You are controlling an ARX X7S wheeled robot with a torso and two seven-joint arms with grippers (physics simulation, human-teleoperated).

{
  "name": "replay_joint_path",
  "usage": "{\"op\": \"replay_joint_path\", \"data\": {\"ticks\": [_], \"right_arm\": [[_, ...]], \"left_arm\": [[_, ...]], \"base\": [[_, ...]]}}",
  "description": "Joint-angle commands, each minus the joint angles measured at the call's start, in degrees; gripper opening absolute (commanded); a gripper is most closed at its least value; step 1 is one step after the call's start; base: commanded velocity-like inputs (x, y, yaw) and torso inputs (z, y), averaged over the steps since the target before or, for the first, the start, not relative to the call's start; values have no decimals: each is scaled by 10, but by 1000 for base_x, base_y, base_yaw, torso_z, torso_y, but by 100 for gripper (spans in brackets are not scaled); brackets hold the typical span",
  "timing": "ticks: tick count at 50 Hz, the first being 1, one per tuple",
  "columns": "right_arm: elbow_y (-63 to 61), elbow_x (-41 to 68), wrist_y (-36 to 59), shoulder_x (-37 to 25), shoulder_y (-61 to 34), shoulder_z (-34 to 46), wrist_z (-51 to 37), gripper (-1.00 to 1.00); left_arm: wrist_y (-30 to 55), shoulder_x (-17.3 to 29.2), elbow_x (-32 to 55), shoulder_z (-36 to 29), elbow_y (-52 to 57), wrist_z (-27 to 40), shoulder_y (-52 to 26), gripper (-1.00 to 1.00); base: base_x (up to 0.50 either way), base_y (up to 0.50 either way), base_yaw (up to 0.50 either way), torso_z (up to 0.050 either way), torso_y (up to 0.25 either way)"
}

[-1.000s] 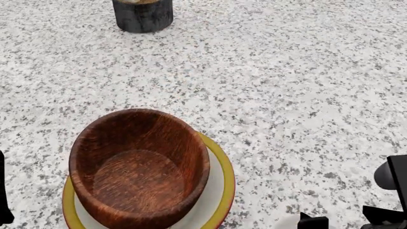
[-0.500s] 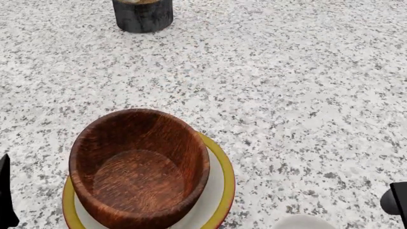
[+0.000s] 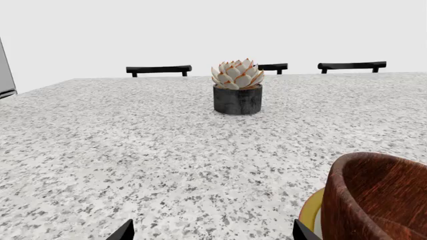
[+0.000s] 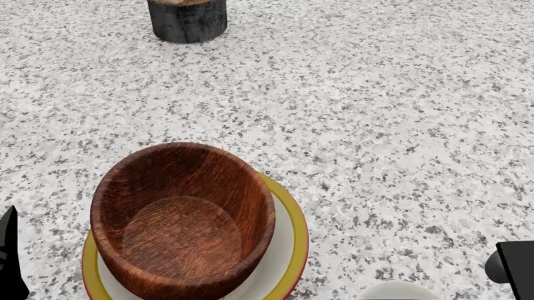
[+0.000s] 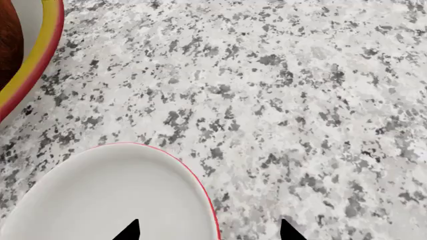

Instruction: Stack the bowls from largest to smallest.

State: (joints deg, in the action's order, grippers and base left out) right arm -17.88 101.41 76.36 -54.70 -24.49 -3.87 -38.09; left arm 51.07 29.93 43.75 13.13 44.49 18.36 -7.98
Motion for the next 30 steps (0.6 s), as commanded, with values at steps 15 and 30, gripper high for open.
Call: {"op": "replay_joint_path", "data": {"ticks": [15, 30], "right_arm": [[14, -34, -7, 11, 6, 22, 38, -100], [-1, 43, -40, -17, -56, -6, -6, -100]], "left_arm": [[-12, 1, -10, -14, -14, -2, 4, 100], [-11, 3, -6, -16, -12, 1, 2, 100]], "base": [[1, 0, 1, 0, 0], [0, 0, 0, 0, 0]]}}
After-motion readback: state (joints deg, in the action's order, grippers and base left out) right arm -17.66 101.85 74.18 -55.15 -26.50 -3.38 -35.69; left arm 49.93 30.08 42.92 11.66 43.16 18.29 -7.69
